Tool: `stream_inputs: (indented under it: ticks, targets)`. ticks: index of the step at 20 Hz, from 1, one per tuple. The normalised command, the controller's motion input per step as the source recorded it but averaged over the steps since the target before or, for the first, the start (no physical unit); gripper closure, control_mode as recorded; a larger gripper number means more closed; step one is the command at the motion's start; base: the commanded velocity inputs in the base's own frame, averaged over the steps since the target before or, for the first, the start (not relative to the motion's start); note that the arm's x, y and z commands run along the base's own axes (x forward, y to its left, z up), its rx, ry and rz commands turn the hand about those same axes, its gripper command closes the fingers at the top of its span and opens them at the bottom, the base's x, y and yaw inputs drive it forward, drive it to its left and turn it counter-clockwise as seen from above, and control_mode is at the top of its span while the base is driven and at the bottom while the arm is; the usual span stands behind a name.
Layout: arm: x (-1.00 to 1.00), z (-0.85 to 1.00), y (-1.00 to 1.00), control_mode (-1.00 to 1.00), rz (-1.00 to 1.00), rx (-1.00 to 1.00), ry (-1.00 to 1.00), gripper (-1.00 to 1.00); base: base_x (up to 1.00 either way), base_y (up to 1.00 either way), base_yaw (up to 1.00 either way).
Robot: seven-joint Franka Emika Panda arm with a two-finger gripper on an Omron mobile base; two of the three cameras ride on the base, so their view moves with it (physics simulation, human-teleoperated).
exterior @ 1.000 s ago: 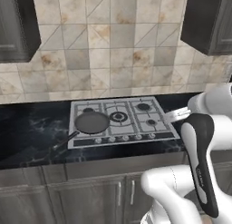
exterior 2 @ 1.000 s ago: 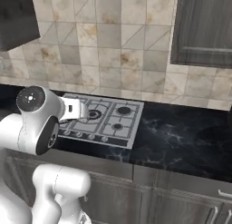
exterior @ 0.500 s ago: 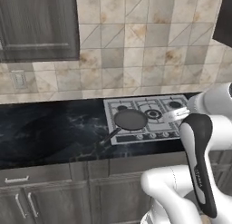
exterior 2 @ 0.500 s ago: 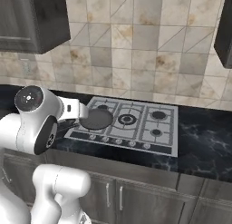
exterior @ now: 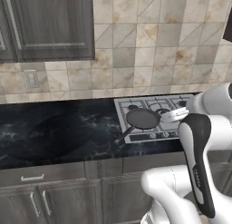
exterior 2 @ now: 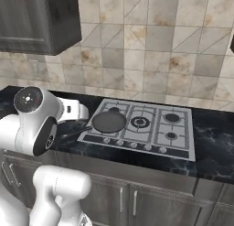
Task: Move the pot and pan from the stove into the sink.
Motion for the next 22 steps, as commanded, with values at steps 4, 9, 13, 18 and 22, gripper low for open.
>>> stream_inputs:
  ticks: [4, 9, 13, 18, 22]
  targets:
    - [0.0, 0.0, 0.0, 1.0, 0.0, 0.0, 0.0, -1.0, 0.07, 0.02, 0.0]
    - [0.0, 0.0, 0.0, 1.0, 0.0, 0.0, 0.0, -1.0, 0.34, 0.12, -0.03]
    - [0.0, 0.0, 0.0, 1.0, 0.0, 0.0, 0.0, -1.0, 0.46, 0.18, -0.05]
    - [0.0, 0.0, 0.0, 1.0, 0.0, 0.0, 0.0, -1.0, 0.51, 0.19, -0.09]
    - [0.0, 0.0, 0.0, 1.0, 0.0, 0.0, 0.0, -1.0, 0.22, 0.13, -0.07]
